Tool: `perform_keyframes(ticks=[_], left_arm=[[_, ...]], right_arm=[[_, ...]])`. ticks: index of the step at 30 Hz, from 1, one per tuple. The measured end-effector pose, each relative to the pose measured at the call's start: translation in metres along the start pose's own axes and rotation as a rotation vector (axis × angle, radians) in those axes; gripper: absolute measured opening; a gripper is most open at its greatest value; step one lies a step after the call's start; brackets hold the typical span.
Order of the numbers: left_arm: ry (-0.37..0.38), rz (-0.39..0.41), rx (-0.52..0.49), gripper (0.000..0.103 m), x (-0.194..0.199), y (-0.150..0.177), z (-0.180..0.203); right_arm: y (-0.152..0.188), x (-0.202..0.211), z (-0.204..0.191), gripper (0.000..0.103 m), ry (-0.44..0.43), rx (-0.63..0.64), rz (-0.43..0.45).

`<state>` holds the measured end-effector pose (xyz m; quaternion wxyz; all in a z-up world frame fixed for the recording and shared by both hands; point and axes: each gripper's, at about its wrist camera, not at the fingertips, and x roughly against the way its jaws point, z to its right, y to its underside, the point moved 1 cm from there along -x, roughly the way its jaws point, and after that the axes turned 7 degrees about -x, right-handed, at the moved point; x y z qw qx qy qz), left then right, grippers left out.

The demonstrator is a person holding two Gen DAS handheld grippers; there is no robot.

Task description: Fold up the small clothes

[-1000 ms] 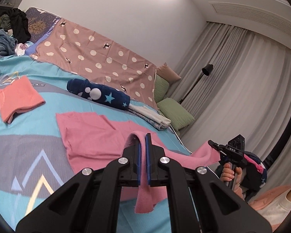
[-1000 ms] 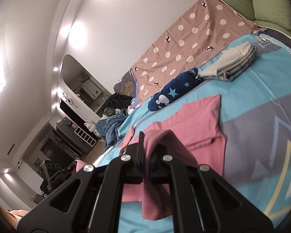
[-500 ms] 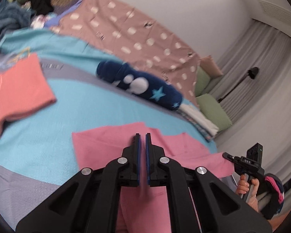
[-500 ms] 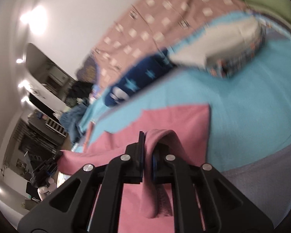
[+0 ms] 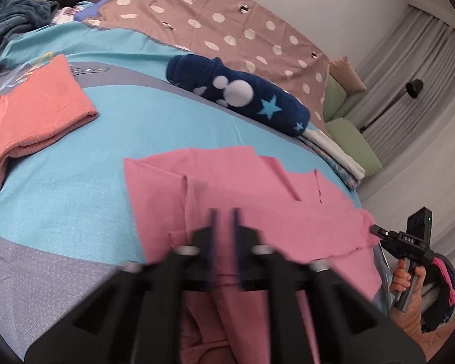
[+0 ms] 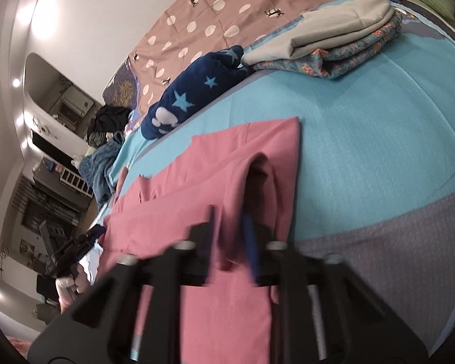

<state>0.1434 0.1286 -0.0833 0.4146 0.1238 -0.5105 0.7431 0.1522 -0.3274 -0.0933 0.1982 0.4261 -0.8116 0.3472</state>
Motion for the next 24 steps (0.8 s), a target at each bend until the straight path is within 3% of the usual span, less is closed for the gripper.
perform_keyframes(ticks=[4, 9, 12, 13, 14, 15, 17, 18, 19, 21, 24], left_arm=[[0.037, 0.023, -0.011, 0.000, 0.006, -0.012, 0.010], [0.078, 0.116, -0.007, 0.000, 0.008, -0.059, 0.018], [0.020, 0.180, -0.001, 0.000, -0.002, -0.091, 0.012], [-0.008, 0.183, 0.016, 0.000, -0.008, -0.097, 0.007], [-0.005, 0.165, 0.036, 0.000, -0.012, -0.099, 0.004], [0.009, 0.151, 0.026, 0.000, -0.014, -0.096, 0.006], [0.002, 0.136, -0.054, 0.012, -0.011, -0.084, 0.016], [-0.020, 0.115, -0.094, 0.027, -0.010, -0.075, 0.020], [-0.047, 0.076, -0.126, 0.033, -0.009, -0.062, 0.024], [-0.057, 0.016, -0.153, 0.033, -0.005, -0.042, 0.023], [-0.089, -0.077, -0.167, 0.034, -0.001, -0.013, 0.023]], right_arm=[[-0.008, 0.010, -0.003, 0.005, -0.060, -0.017, 0.032], [-0.055, 0.014, -0.016, 0.005, -0.105, -0.010, 0.087], [-0.094, 0.001, -0.019, 0.006, -0.119, -0.045, 0.116], [-0.101, -0.004, -0.017, 0.012, -0.095, -0.061, 0.126], [-0.107, -0.010, -0.014, 0.025, -0.038, -0.078, 0.149], [-0.109, -0.016, -0.012, 0.028, 0.042, -0.079, 0.163], [-0.102, -0.024, -0.013, 0.033, 0.075, -0.029, 0.139], [-0.093, -0.026, -0.013, 0.035, 0.081, 0.011, 0.116], [-0.086, -0.026, -0.012, 0.038, 0.096, 0.037, 0.105], [-0.070, -0.025, -0.010, 0.039, 0.166, 0.104, 0.088], [-0.053, -0.019, -0.008, 0.045, 0.204, 0.169, 0.067]])
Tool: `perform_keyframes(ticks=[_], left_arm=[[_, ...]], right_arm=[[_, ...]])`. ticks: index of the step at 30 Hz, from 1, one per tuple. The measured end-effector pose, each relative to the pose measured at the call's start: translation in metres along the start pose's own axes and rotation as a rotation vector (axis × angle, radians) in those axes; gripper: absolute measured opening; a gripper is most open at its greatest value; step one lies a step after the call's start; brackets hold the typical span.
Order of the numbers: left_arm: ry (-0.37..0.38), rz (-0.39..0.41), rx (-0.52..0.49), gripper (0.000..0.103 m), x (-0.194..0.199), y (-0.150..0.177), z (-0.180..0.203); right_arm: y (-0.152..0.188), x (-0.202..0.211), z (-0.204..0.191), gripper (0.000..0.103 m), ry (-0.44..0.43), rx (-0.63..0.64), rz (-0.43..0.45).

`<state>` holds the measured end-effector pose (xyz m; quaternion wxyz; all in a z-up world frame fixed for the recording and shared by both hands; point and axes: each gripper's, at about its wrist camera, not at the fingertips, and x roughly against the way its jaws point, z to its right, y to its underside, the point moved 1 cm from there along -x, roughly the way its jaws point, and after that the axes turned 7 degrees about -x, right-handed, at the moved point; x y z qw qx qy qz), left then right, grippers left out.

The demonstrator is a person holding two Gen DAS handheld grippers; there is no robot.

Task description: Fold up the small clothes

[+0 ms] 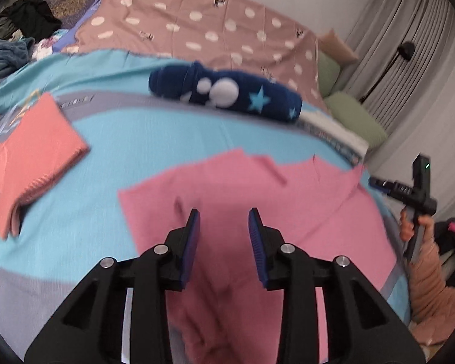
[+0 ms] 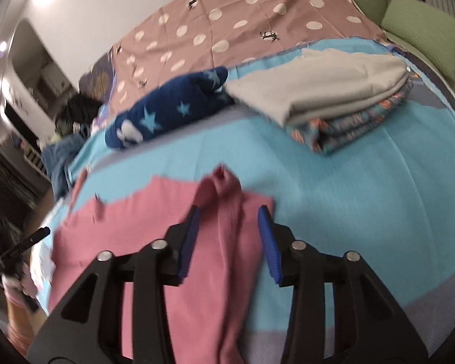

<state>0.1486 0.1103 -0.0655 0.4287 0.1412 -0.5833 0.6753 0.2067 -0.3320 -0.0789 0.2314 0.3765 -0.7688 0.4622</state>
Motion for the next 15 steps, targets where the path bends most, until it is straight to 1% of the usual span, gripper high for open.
perform_keyframes(ticks=[2, 3, 4, 5, 6, 7, 8, 9, 11, 12, 13, 15], left_arm=[[-0.001, -0.037, -0.002, 0.033, -0.003, 0.010, -0.001], [0.010, -0.050, -0.007, 0.023, -0.005, 0.013, 0.000], [0.021, -0.057, -0.010, 0.000, -0.006, 0.014, 0.000], [0.042, -0.055, 0.005, 0.000, -0.006, 0.011, 0.000], [0.068, -0.034, 0.034, 0.000, -0.004, 0.008, -0.002], [0.112, 0.006, 0.088, 0.000, 0.000, -0.001, -0.008], [0.140, 0.043, 0.126, 0.000, 0.003, -0.010, -0.014], [0.140, 0.079, 0.146, 0.000, 0.005, -0.020, -0.019], [0.093, 0.157, 0.181, 0.000, 0.004, -0.043, -0.034], [0.079, 0.170, 0.199, 0.000, 0.000, -0.049, -0.038], [0.063, 0.163, 0.230, 0.000, -0.005, -0.054, -0.045], [0.052, 0.154, 0.218, 0.000, -0.008, -0.052, -0.045]], right_arm=[[0.007, 0.004, -0.003, 0.048, 0.019, 0.033, 0.002], [0.008, 0.004, -0.005, 0.049, 0.022, 0.042, 0.005], [0.009, 0.006, -0.006, 0.052, 0.022, 0.051, 0.007], [0.010, 0.006, -0.008, 0.053, 0.020, 0.055, 0.008], [0.011, 0.007, -0.011, 0.053, 0.015, 0.065, 0.006], [0.012, 0.005, -0.015, 0.053, 0.014, 0.077, 0.002], [0.012, 0.005, -0.017, 0.054, 0.015, 0.086, 0.001], [0.011, 0.002, -0.020, 0.055, 0.019, 0.097, -0.002], [0.007, -0.003, -0.024, 0.056, 0.020, 0.102, 0.002], [0.005, -0.004, -0.024, 0.056, 0.025, 0.096, 0.005], [0.004, -0.006, -0.024, 0.056, 0.031, 0.087, 0.005], [0.003, -0.007, -0.024, 0.056, 0.032, 0.082, 0.002]])
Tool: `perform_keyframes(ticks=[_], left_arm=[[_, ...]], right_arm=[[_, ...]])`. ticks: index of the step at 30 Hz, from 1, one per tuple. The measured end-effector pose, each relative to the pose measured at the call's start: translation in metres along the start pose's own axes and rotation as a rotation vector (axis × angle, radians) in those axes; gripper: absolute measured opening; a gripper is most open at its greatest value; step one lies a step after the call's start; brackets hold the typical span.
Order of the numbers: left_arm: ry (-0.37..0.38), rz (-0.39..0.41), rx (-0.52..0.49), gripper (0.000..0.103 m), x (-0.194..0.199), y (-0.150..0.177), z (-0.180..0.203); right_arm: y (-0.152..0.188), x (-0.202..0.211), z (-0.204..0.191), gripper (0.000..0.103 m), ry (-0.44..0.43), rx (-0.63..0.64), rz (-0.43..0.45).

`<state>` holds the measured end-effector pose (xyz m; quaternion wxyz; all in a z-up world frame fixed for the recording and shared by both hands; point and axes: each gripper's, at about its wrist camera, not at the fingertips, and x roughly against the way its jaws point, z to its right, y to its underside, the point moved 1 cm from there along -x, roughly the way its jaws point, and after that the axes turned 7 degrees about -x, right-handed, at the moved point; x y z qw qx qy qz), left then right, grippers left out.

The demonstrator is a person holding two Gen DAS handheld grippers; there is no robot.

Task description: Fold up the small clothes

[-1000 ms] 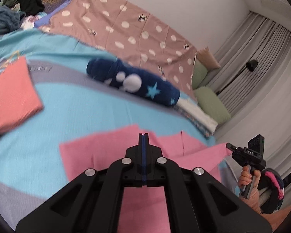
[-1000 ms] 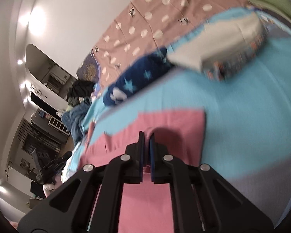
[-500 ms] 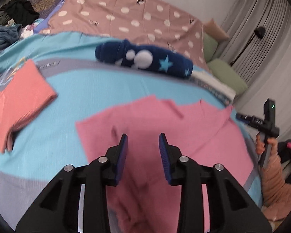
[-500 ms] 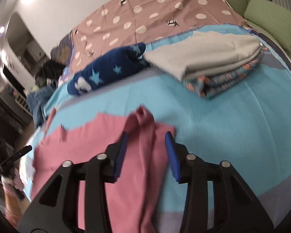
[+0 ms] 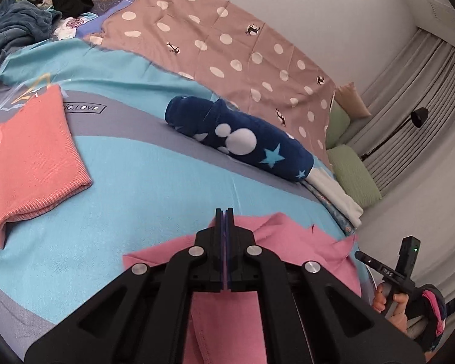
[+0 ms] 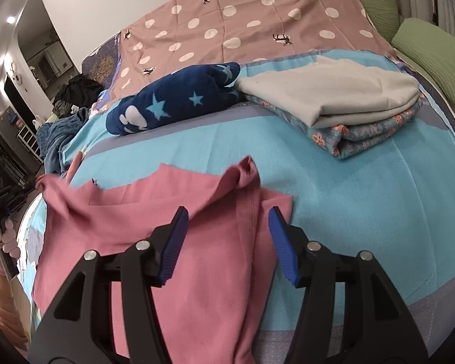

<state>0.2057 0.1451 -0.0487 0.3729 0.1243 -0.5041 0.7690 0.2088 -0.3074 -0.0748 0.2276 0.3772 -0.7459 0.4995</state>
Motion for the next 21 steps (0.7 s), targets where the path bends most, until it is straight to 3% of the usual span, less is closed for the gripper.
perform_keyframes(ticks=[2, 3, 4, 6, 9, 13, 17, 18, 19, 21], left_arm=[[-0.038, 0.000, -0.035, 0.007, 0.003, 0.007, 0.000], [-0.062, -0.003, -0.036, 0.021, 0.005, 0.010, -0.004], [-0.101, -0.005, -0.032, 0.028, 0.007, 0.015, -0.009], [-0.118, -0.013, -0.025, 0.029, 0.008, 0.020, -0.015], [-0.097, -0.038, -0.047, 0.037, 0.009, 0.025, -0.016], [-0.088, -0.132, -0.129, 0.046, -0.019, 0.024, -0.008], [-0.066, -0.199, -0.115, 0.045, -0.060, 0.012, -0.014], [-0.058, -0.202, -0.120, 0.030, -0.065, 0.011, -0.013], [-0.055, -0.198, -0.139, 0.003, -0.071, 0.008, -0.009], [-0.049, -0.179, -0.155, 0.004, -0.072, 0.004, -0.002]], right_arm=[[0.003, 0.002, -0.001, 0.061, 0.002, 0.028, 0.000], [0.005, 0.002, 0.000, 0.062, 0.018, 0.046, 0.003], [0.006, 0.002, 0.001, 0.062, 0.033, 0.051, 0.003], [0.009, -0.001, 0.006, 0.062, 0.044, 0.034, -0.010], [0.008, -0.005, 0.011, 0.062, 0.047, 0.011, -0.019], [-0.002, -0.011, 0.009, 0.062, 0.078, 0.044, -0.014], [-0.026, -0.030, 0.011, 0.065, 0.090, 0.059, -0.026], [-0.033, -0.038, 0.014, 0.065, 0.086, 0.047, -0.040], [-0.040, -0.047, 0.017, 0.065, 0.078, 0.033, -0.060], [-0.047, -0.061, 0.020, 0.061, 0.060, 0.005, -0.086]])
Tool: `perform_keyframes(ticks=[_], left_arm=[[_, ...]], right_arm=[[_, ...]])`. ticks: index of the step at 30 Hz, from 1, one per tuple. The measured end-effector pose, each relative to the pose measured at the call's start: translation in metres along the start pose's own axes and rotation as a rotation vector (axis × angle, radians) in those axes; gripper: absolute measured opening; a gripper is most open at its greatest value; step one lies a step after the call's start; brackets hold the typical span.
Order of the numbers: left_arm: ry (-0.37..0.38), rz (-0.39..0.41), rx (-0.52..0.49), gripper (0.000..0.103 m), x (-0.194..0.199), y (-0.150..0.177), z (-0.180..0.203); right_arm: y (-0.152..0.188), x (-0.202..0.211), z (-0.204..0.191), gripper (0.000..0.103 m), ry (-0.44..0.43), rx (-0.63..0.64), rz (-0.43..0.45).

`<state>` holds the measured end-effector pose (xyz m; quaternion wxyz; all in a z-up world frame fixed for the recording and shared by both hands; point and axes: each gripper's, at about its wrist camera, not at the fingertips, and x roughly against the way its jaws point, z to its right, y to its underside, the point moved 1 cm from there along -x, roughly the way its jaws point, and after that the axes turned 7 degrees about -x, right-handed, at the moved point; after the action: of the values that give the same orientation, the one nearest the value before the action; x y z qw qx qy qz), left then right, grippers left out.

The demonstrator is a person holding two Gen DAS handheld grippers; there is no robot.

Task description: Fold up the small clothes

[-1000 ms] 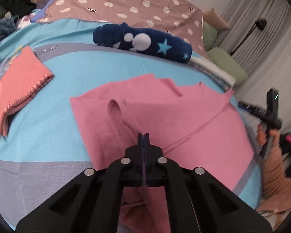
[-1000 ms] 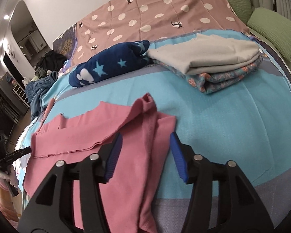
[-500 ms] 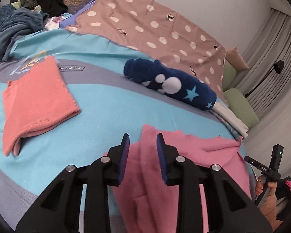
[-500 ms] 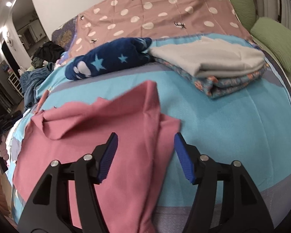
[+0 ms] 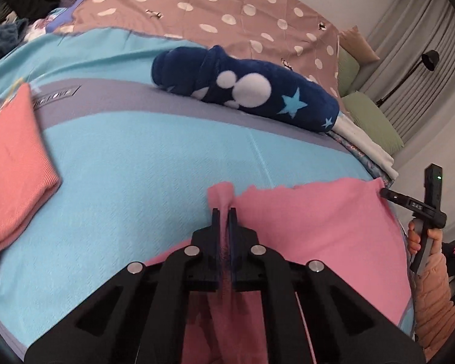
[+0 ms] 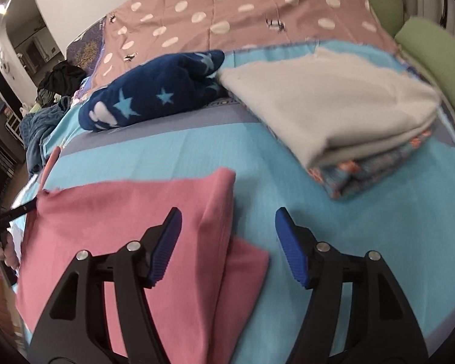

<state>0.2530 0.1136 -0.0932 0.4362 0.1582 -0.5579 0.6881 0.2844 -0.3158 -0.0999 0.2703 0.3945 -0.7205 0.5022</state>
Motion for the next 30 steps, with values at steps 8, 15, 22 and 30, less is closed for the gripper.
perform_keyframes(ticks=[8, 15, 22, 30], left_arm=[[-0.052, 0.226, -0.092, 0.004, 0.062, -0.003, 0.020], [-0.150, 0.114, 0.011, 0.019, 0.031, 0.014, -0.013], [-0.083, 0.146, -0.015, 0.036, 0.086, 0.059, 0.016], [-0.051, 0.137, -0.037, 0.036, 0.141, 0.118, 0.051]], right_arm=[[-0.003, 0.039, 0.003, 0.002, -0.163, -0.064, 0.137], [0.010, 0.023, 0.021, 0.027, -0.022, -0.124, 0.088], [0.073, 0.089, 0.031, 0.046, -0.038, -0.105, 0.137], [0.166, 0.140, 0.040, 0.050, -0.024, -0.079, 0.099]])
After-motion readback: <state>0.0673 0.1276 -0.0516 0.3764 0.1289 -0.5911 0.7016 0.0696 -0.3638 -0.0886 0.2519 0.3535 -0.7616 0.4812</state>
